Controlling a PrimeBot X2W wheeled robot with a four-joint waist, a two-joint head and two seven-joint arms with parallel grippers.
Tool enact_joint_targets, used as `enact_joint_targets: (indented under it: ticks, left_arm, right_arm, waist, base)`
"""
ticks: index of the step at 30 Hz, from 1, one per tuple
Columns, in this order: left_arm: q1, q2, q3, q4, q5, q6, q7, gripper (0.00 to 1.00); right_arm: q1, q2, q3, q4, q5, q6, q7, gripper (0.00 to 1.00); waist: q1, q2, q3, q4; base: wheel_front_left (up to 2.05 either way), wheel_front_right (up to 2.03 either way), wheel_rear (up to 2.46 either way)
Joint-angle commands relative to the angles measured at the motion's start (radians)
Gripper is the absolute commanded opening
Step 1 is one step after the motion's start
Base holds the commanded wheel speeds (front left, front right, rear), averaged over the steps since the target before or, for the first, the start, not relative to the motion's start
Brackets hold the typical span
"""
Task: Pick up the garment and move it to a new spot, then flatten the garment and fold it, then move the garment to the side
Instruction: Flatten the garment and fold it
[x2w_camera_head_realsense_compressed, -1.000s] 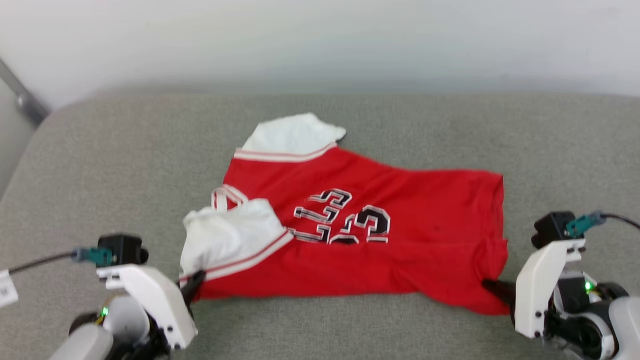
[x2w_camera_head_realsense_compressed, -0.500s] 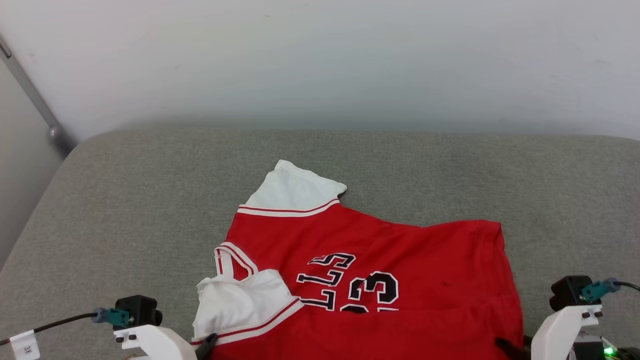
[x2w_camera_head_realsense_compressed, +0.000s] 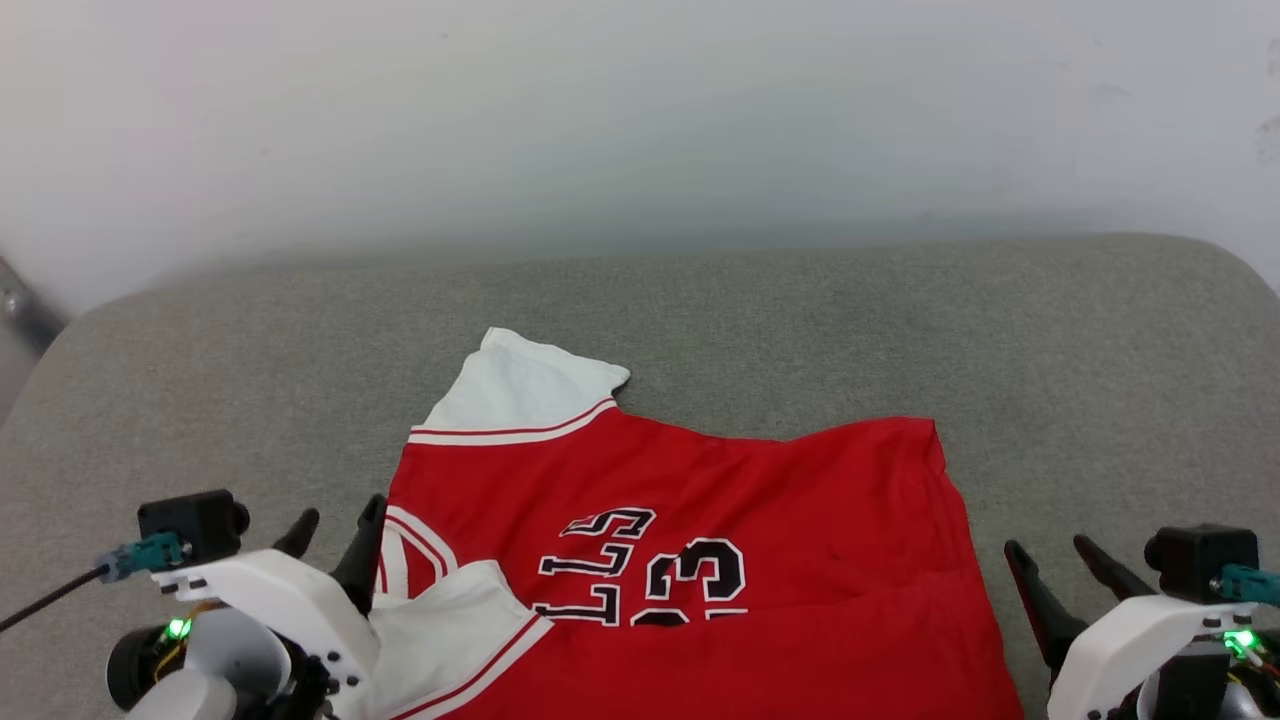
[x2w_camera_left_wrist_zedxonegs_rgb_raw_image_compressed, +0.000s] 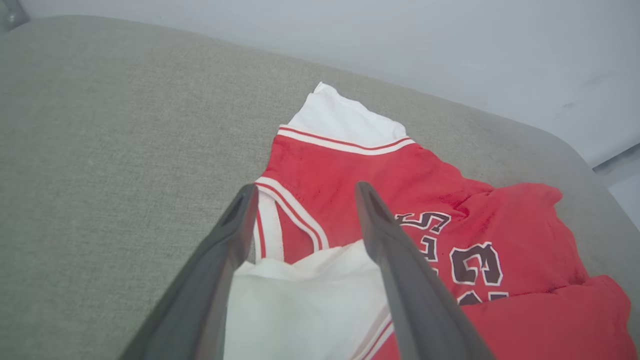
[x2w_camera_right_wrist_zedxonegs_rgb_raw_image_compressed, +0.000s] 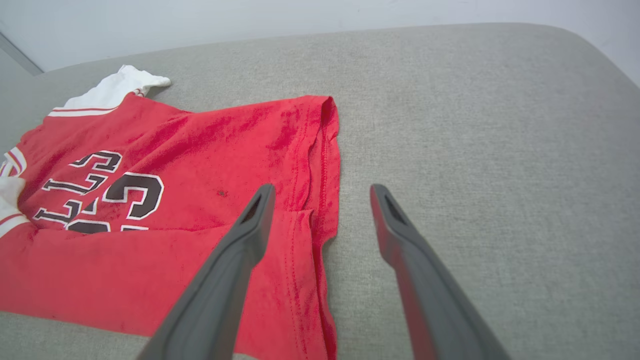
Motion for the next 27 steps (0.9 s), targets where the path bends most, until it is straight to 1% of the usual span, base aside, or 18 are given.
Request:
enact_joint_targets:
  ticks: [1,8,11,15,17,20,24,25,27]
  left_arm:
    - [-0.034,-0.005,0.008,0.0,0.013,-0.005,-0.02,1.0]
    - [-0.23,0.005,0.055,0.034,0.051,-0.037,-0.065,1.0]
    - [-0.325,0.005,0.065,0.075,0.057,-0.06,-0.06,1.0]
    - [-0.454,0.019,0.07,0.139,0.045,-0.103,-0.014,1.0]
    - [-0.519,0.029,0.067,0.174,0.033,-0.133,0.03,1.0]
    - [-0.615,0.046,0.062,0.219,-0.003,-0.174,0.126,1.0]
    - [-0.722,0.089,0.042,0.269,-0.041,-0.202,0.3,1.0]
    - [-0.722,0.089,0.042,0.269,-0.041,-0.202,0.3,1.0]
    - [-0.765,0.113,0.031,0.29,-0.065,-0.21,0.396,1.0]
  right_arm:
    - [-0.029,0.011,-0.005,-0.012,-0.02,0.0,-0.033,1.0]
    - [-0.136,0.054,-0.006,-0.089,-0.055,0.0,-0.167,1.0]
    - [-0.185,0.073,0.002,-0.129,-0.064,0.0,-0.203,1.0]
    - [-0.227,0.092,0.013,-0.177,-0.076,0.0,-0.22,1.0]
    - [-0.24,0.099,0.017,-0.194,-0.08,0.0,-0.219,1.0]
    - [-0.254,0.106,0.022,-0.218,-0.083,0.0,-0.215,1.0]
    - [-0.267,0.117,0.032,-0.243,-0.078,0.0,-0.212,1.0]
    - [-0.267,0.117,0.032,-0.243,-0.078,0.0,-0.212,1.0]
    - [-0.264,0.121,0.035,-0.249,-0.076,0.0,-0.205,1.0]
  waist:
    - [0.0001,0.0,0.025,-0.023]
    - [0.0001,0.0,0.206,-0.076]
    - [0.0001,0.0,0.281,-0.095]
    - [0.0001,0.0,0.361,-0.122]
    - [0.0001,0.0,0.39,-0.133]
    - [0.0001,0.0,0.427,-0.153]
    - [0.0001,0.0,0.474,-0.179]
    - [0.0001,0.0,0.474,-0.179]
    - [0.0001,0.0,0.497,-0.193]
  base:
    - [0.0,0.0,0.0]
    - [0.0,0.0,0.0]
    - [0.0,0.0,0.0]
    - [0.0,0.0,0.0]
    - [0.0,0.0,0.0]
    - [0.0,0.0,0.0]
    - [0.0,0.0,0.0]
    - [0.0,0.0,0.0]
    - [0.0,0.0,0.0]
